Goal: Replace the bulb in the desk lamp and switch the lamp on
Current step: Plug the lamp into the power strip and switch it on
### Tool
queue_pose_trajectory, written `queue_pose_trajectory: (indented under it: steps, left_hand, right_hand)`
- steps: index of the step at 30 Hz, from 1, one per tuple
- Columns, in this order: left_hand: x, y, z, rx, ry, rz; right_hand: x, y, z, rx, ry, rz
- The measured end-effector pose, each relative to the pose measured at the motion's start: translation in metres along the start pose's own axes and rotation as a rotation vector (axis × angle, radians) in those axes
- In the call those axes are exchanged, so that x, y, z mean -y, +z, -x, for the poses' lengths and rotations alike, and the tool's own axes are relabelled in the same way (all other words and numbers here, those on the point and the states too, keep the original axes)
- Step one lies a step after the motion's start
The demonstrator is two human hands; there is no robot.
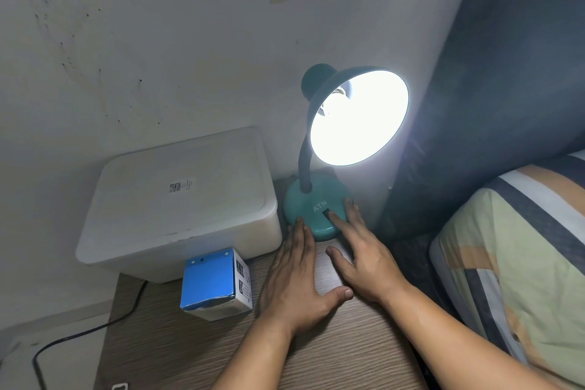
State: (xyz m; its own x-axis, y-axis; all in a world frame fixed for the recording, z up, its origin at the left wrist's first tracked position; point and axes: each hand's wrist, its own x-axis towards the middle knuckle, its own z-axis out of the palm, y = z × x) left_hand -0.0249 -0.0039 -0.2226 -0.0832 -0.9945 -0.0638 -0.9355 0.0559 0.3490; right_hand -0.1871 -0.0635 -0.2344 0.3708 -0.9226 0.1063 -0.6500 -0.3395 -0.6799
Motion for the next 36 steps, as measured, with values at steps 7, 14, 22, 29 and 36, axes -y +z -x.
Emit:
queue_pose_trajectory:
  steps: [7, 14, 22, 29, 36]
  left_hand:
    - [0.0, 0.0, 0.0, -0.004, -0.001, -0.01]
    - [0.001, 0.002, -0.002, -0.013, -0.005, -0.035]
    - [0.001, 0.002, -0.001, -0.024, -0.004, -0.026]
    - [0.001, 0.002, -0.001, -0.002, 0.001, -0.02]
    - [0.001, 0.003, -0.001, -0.02, -0.011, -0.002]
  right_hand:
    - [0.003, -0.002, 0.0, 0.0, 0.001, 0.0]
    - [0.001, -0.002, 0.0, 0.02, 0.016, 0.002]
    - [0.001, -0.003, 0.0, 0.037, 0.017, -0.004]
    - [-0.001, -0.005, -0.003, 0.095, 0.058, 0.072]
    - [-0.002, -0.014, -0.007, 0.125, 0.041, 0.129]
